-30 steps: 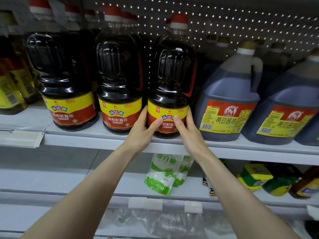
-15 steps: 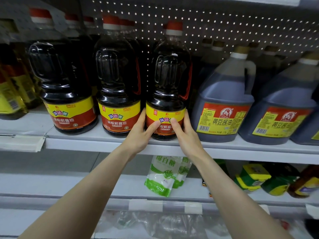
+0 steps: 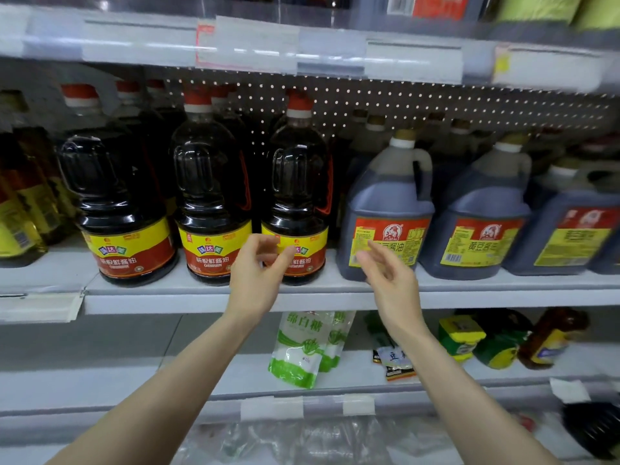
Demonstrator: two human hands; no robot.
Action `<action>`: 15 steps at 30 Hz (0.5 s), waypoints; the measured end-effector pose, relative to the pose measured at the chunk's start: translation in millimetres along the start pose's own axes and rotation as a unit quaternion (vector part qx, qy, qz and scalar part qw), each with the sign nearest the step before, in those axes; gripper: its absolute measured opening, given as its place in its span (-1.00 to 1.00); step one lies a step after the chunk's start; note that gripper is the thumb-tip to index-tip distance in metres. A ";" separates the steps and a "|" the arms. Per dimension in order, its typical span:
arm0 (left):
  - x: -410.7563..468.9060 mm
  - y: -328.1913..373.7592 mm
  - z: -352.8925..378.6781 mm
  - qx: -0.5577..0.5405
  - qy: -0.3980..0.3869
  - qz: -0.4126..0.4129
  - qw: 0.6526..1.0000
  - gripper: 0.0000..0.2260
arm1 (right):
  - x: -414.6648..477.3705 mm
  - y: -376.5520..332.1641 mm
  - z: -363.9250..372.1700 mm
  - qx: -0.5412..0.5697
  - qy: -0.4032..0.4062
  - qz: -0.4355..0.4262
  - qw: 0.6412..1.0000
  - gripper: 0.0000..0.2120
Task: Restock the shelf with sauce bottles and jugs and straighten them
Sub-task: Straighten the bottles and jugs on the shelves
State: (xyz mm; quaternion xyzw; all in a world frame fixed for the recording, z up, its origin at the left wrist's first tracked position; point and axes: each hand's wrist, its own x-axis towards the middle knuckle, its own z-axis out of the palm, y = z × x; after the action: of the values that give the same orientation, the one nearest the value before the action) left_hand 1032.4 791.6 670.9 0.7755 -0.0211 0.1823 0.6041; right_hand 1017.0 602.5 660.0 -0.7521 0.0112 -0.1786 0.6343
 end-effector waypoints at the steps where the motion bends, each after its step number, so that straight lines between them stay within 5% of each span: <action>1: -3.1 6.4 4.3 -0.007 -0.001 0.008 1.000 -0.79 | -1.6 -2.6 -9.7 -0.007 0.013 -0.001 1.000 -0.60; 6: -12.0 34.2 44.0 -0.044 -0.061 0.014 0.997 -0.81 | 2.6 -13.6 -52.1 -0.035 0.053 -0.002 0.998 -0.56; 15: -13.3 41.1 97.5 -0.092 -0.145 -0.019 0.985 -0.31 | 22.6 -12.9 -87.5 -0.028 0.009 0.038 0.999 -0.30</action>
State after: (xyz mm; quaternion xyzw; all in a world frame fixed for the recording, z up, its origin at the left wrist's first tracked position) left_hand 1034.7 685.9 685.1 0.7352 -0.1105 0.0532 0.6667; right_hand 1010.7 516.4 689.6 -0.7665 0.0508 -0.1609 0.6196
